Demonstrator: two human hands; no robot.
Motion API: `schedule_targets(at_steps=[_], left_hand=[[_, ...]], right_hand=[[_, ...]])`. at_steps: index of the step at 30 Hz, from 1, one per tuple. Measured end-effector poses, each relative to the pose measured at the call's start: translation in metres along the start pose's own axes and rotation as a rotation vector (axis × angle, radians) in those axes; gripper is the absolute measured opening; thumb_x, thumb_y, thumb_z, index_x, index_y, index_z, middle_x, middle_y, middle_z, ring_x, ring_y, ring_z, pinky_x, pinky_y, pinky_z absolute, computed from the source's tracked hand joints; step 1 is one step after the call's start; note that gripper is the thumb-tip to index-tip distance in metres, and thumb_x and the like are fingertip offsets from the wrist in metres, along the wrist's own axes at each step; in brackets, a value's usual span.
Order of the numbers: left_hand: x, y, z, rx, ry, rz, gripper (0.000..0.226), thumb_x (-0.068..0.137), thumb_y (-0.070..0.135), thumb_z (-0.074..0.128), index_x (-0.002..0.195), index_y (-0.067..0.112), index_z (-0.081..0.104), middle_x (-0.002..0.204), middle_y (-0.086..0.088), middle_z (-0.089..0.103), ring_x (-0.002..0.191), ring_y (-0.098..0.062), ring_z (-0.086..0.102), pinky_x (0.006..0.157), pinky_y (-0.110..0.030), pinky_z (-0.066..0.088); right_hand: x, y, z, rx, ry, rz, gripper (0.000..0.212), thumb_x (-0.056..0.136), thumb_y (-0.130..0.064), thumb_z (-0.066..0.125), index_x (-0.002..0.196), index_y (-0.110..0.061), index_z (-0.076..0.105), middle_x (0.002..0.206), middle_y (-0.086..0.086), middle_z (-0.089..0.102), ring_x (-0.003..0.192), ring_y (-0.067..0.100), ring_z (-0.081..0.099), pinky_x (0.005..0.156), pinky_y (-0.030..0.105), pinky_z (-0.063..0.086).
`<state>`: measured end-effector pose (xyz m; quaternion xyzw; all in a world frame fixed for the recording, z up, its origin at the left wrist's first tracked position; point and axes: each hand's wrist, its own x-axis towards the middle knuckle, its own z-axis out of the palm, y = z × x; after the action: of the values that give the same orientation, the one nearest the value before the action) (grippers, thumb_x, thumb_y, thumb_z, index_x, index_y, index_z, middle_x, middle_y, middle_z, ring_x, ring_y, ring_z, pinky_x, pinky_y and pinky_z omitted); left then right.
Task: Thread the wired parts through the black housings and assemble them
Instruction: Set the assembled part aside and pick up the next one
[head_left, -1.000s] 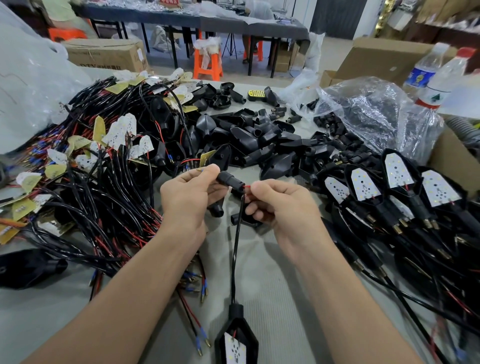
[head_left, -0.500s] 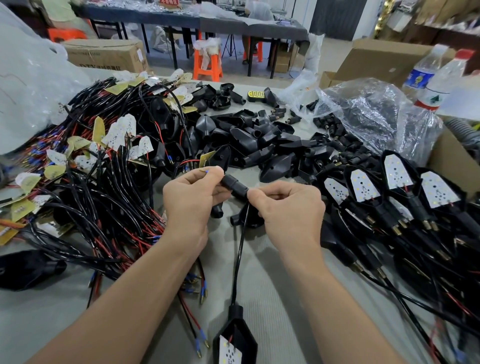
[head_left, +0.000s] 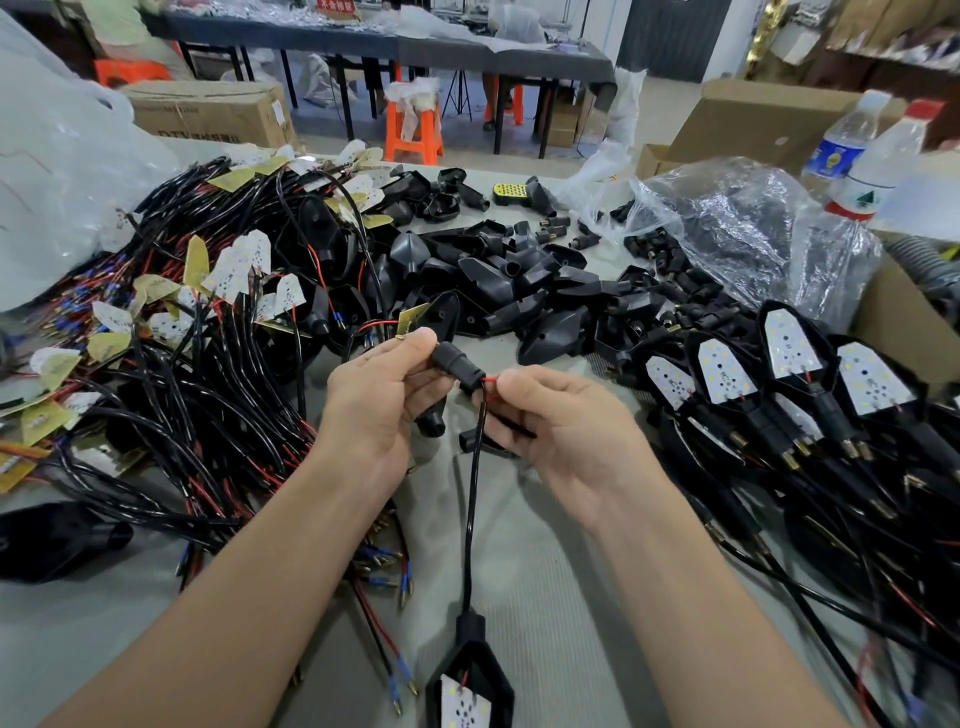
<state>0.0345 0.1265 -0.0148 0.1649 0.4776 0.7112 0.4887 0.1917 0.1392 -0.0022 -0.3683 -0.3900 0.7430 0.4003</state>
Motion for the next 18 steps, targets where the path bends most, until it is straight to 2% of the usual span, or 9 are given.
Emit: schedule_targets(at_steps=[1,3,5,8,10,13,15,18], left_hand=[[0.0,0.0,0.0,-0.004,-0.004,-0.005,0.01,0.094,0.012,0.072,0.085,0.007,0.07,0.069,-0.002,0.075,0.056,-0.008,0.07,0.054,-0.015,0.056],[-0.001,0.0,0.001,-0.005,-0.017,-0.01,0.011,0.094,0.014,0.071,0.085,0.008,0.07,0.069,-0.002,0.074,0.055,-0.007,0.068,0.054,-0.015,0.055],[-0.001,0.001,0.001,-0.002,-0.04,-0.019,0.012,0.095,0.017,0.071,0.087,0.008,0.07,0.071,-0.004,0.073,0.054,-0.008,0.067,0.053,-0.015,0.055],[-0.001,0.002,0.0,0.0,-0.047,-0.016,0.012,0.095,0.018,0.07,0.088,0.009,0.071,0.076,-0.004,0.074,0.061,-0.01,0.069,0.058,-0.018,0.056],[-0.002,0.002,0.001,-0.011,-0.048,-0.017,0.01,0.095,0.016,0.07,0.087,0.01,0.071,0.079,-0.005,0.074,0.065,-0.011,0.071,0.062,-0.02,0.058],[-0.002,0.002,0.0,-0.015,-0.054,-0.05,0.009,0.093,0.017,0.071,0.086,0.012,0.074,0.081,-0.005,0.076,0.069,-0.012,0.073,0.063,-0.022,0.059],[-0.001,0.003,0.0,-0.022,-0.069,-0.083,0.011,0.094,0.018,0.071,0.085,0.013,0.074,0.081,-0.004,0.076,0.072,-0.013,0.074,0.063,-0.023,0.059],[0.0,0.004,-0.001,-0.019,-0.102,-0.085,0.012,0.098,0.016,0.065,0.088,0.011,0.071,0.068,0.002,0.073,0.076,-0.013,0.075,0.067,-0.023,0.06]], right_hand=[[-0.002,-0.001,0.002,0.041,-0.02,0.021,0.004,0.086,-0.001,0.068,0.084,-0.002,0.071,0.093,0.02,0.071,0.092,0.027,0.07,0.086,0.037,0.062],[-0.005,-0.003,0.003,0.11,-0.075,0.062,0.01,0.083,-0.003,0.068,0.092,0.0,0.065,0.098,0.023,0.071,0.09,0.03,0.072,0.083,0.043,0.063],[-0.007,-0.004,0.004,0.092,-0.132,0.094,0.011,0.094,-0.007,0.061,0.104,-0.002,0.06,0.101,0.022,0.071,0.083,0.029,0.073,0.076,0.04,0.065],[-0.008,-0.003,0.005,0.006,-0.154,0.093,0.012,0.102,-0.013,0.055,0.111,-0.006,0.059,0.087,0.014,0.072,0.066,0.02,0.065,0.06,0.026,0.059],[-0.006,0.0,0.005,-0.071,-0.121,0.067,0.014,0.102,-0.013,0.057,0.108,-0.003,0.064,0.078,0.011,0.071,0.059,0.015,0.059,0.055,0.021,0.051],[-0.004,0.004,0.006,-0.174,-0.112,0.025,0.013,0.101,-0.01,0.06,0.091,-0.005,0.067,0.074,0.009,0.07,0.055,0.013,0.058,0.052,0.019,0.047],[-0.002,0.007,0.007,-0.192,-0.101,0.0,0.008,0.099,-0.006,0.062,0.093,-0.005,0.067,0.074,0.009,0.07,0.056,0.013,0.06,0.053,0.019,0.049],[0.001,0.01,0.007,-0.19,-0.021,-0.065,0.006,0.096,0.0,0.064,0.093,-0.004,0.067,0.073,0.011,0.071,0.057,0.015,0.061,0.054,0.02,0.051]])
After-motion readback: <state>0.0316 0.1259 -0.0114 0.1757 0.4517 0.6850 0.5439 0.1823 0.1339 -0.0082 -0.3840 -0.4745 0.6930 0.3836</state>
